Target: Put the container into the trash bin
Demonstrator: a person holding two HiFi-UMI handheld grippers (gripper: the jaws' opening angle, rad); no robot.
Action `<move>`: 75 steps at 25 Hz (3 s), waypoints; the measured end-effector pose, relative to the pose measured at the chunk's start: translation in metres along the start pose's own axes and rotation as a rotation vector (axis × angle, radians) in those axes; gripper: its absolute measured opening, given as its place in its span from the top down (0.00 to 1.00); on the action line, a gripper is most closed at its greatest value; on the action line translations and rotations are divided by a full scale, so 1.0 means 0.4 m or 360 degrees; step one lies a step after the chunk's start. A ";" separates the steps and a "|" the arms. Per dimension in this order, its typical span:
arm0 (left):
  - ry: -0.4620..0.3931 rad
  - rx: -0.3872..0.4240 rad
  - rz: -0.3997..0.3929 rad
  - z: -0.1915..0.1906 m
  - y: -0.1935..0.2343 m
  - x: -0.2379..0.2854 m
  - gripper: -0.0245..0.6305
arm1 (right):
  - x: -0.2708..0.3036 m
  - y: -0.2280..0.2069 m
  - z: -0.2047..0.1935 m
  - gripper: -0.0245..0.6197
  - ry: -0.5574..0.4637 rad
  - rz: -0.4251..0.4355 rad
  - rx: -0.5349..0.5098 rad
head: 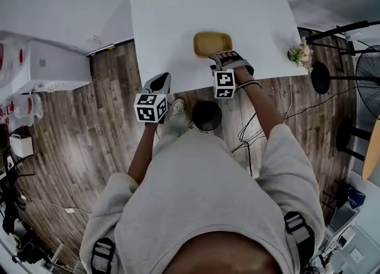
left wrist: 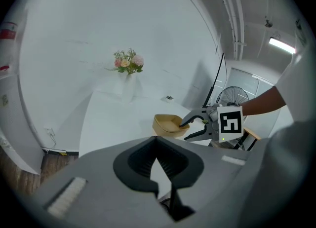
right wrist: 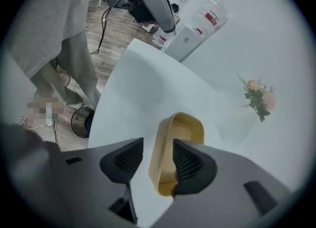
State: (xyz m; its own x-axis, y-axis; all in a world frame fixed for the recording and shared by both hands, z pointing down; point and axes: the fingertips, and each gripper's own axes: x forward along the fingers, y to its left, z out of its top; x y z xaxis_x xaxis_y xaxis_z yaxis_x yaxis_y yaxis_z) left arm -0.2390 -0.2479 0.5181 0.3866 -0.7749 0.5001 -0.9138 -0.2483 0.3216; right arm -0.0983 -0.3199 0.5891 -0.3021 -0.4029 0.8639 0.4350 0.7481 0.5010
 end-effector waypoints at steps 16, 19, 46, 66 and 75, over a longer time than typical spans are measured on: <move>0.0026 -0.0016 0.0037 -0.010 0.042 -0.002 0.95 | 0.095 -0.015 -0.029 0.80 0.0080 0.0099 0.0053; 0.0030 -0.0013 0.0032 -0.010 0.044 0.001 0.95 | 0.100 -0.019 -0.030 0.86 0.0090 0.0091 0.0060; 0.0123 0.0147 -0.0267 0.031 -0.044 0.123 0.95 | 0.009 -0.022 -0.097 0.92 0.0186 -0.0068 0.0569; 0.0304 0.0428 -0.0750 0.035 -0.227 0.264 0.95 | -0.135 0.150 -0.282 0.92 0.0536 -0.0159 0.1137; 0.0400 0.0571 -0.0969 -0.012 -0.372 0.287 0.95 | -0.234 0.280 -0.349 0.92 0.0678 -0.0224 0.1383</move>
State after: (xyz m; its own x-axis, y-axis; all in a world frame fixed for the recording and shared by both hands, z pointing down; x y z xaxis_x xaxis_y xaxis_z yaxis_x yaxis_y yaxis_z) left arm -0.0581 -0.2971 0.5313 0.8145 -0.2944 0.4999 -0.4971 -0.7984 0.3398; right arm 0.0970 -0.2719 0.5712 0.1025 -0.5471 0.8307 -0.4097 0.7378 0.5365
